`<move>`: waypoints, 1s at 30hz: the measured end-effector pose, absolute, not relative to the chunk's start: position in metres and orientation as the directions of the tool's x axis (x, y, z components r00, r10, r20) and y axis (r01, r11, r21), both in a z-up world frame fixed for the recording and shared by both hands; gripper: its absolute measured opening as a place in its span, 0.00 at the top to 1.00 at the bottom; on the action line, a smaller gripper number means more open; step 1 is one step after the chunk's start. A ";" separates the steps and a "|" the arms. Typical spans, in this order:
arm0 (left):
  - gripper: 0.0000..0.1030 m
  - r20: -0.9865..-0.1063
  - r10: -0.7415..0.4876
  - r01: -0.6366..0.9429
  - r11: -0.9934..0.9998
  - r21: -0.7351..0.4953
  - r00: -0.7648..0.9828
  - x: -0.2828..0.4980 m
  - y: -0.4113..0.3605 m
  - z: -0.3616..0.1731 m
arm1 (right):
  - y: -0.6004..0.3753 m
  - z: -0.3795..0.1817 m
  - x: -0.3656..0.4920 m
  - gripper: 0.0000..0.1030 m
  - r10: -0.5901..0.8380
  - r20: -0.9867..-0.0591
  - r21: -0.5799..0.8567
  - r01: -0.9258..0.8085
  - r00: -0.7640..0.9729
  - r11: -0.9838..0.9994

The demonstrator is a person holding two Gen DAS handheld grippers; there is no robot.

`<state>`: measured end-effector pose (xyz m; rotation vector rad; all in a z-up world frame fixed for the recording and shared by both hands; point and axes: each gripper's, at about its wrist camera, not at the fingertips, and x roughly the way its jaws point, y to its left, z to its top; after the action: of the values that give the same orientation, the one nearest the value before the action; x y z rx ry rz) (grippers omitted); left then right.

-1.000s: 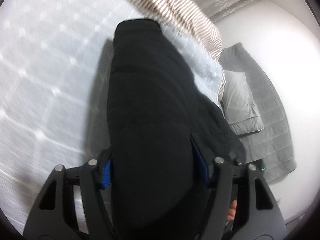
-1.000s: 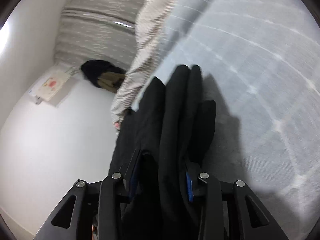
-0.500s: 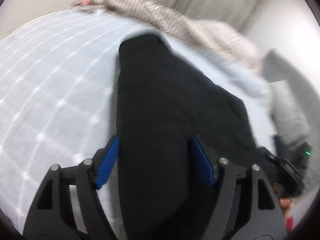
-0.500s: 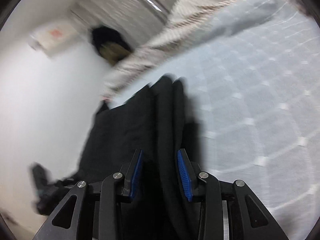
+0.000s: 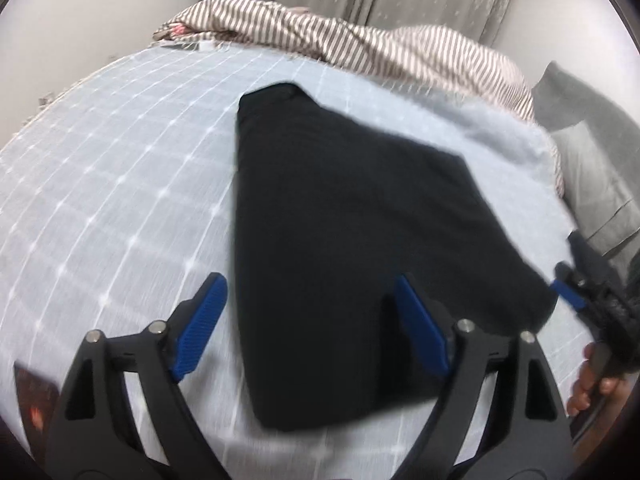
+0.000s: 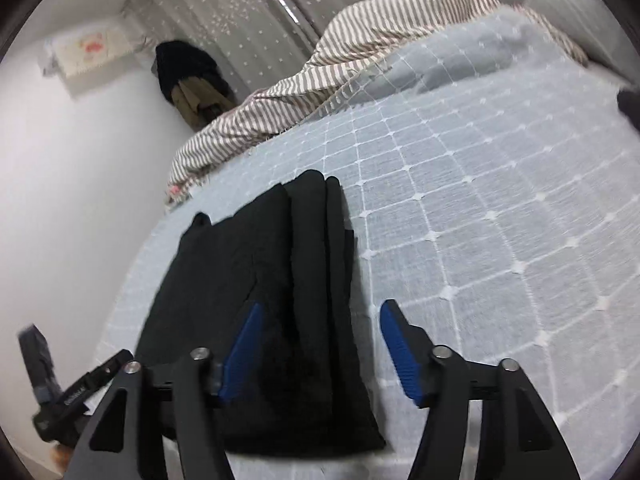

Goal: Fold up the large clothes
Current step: 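Release the folded coat and withdraw both grippers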

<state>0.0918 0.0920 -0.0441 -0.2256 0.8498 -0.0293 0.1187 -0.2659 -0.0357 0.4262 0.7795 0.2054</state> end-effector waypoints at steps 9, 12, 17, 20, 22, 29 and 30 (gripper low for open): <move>0.01 -0.805 -0.038 -0.126 0.982 -0.139 0.592 0.023 0.061 -0.048 | -0.215 -0.029 0.049 0.21 0.154 -0.750 0.161 -0.049 0.644 0.986; 0.01 -0.825 -0.041 -0.119 0.984 -0.130 0.563 0.005 0.050 -0.056 | -0.198 -0.036 0.033 0.19 0.149 -0.788 0.130 -0.075 0.598 0.989; 0.01 -0.818 0.017 -0.131 0.989 -0.072 0.575 -0.018 0.038 -0.063 | -0.172 -0.048 0.003 0.19 0.096 -0.816 0.026 -0.131 0.570 0.991; 0.01 -0.821 0.021 -0.133 0.989 -0.067 0.571 -0.026 0.036 -0.068 | -0.163 -0.056 -0.010 0.19 0.069 -0.825 -0.022 -0.154 0.560 0.988; 0.01 -0.824 0.014 -0.135 0.988 -0.076 0.567 -0.029 0.035 -0.071 | -0.163 -0.058 -0.014 0.18 0.064 -0.826 -0.027 -0.153 0.561 0.988; 0.01 -0.826 0.019 -0.150 0.985 -0.080 0.563 -0.033 0.034 -0.076 | -0.161 -0.061 -0.011 0.18 0.052 -0.833 -0.039 -0.153 0.551 0.987; 0.01 -0.825 0.020 -0.152 0.985 -0.080 0.565 -0.033 0.034 -0.076 | -0.161 -0.061 -0.010 0.18 0.051 -0.834 -0.042 -0.155 0.549 0.987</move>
<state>-0.0330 0.0338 -0.0756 -0.1481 0.9663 0.1011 -0.0099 -0.1606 -0.0612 -0.1153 0.9822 0.1223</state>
